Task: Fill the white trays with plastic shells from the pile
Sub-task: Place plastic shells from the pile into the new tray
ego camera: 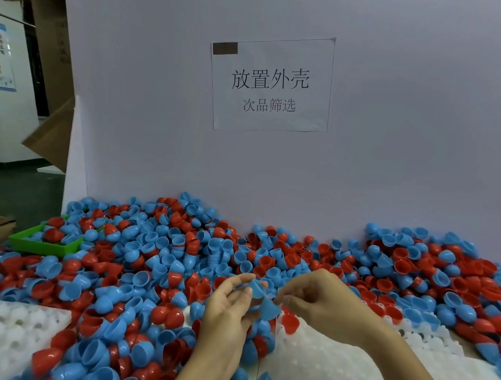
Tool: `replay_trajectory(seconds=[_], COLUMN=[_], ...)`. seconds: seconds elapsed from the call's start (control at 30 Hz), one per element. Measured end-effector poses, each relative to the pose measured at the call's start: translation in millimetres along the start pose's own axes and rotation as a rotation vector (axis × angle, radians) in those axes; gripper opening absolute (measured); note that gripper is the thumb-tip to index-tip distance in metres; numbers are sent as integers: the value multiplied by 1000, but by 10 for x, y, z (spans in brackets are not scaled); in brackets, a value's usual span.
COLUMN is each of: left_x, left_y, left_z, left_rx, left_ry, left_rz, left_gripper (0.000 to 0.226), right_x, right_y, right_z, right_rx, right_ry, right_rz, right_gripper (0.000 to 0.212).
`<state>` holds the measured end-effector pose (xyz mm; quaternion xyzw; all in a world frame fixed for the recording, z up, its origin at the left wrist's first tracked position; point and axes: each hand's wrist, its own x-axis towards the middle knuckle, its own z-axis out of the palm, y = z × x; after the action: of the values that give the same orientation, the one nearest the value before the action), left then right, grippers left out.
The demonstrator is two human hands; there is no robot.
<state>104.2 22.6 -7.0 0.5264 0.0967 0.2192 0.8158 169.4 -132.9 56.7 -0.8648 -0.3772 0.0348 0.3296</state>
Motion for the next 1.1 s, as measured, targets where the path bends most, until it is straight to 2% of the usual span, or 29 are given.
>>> replay_trajectory(seconds=[0.07,0.23,0.4,0.53,0.63,0.8,1.0,1.1], left_x=[-9,-57,-27,-1,-7,-16,-15,-11], left_y=[8,8,27,49,63,74,38,25], left_z=[8,38,28,0,0,5,-9,-23], left_rx=[-16,-34,-38,-69,-89,-79,75,280], left_ry=[-19,-149,-67,22,32,40,17,12], left_rz=[-29,-82,-71,-65,-64,-56,12,123], left_gripper=[22,23,19,16,16,16,16,22], right_x=[5,34,24,-24,-9,20,35,31], right_y=[-9,-42,114,366,430,437,349,339], right_z=[40,177,-16,-118,18,207,263,267], right_rx=[11,-108,-214,-392,-432,-514,-655,-642], right_ry=[61,63,230,139,65,84,123,113], right_rz=[-38,-41,109,275,319,369,358,350], right_gripper=[18,21,22,22,25,21,13,14])
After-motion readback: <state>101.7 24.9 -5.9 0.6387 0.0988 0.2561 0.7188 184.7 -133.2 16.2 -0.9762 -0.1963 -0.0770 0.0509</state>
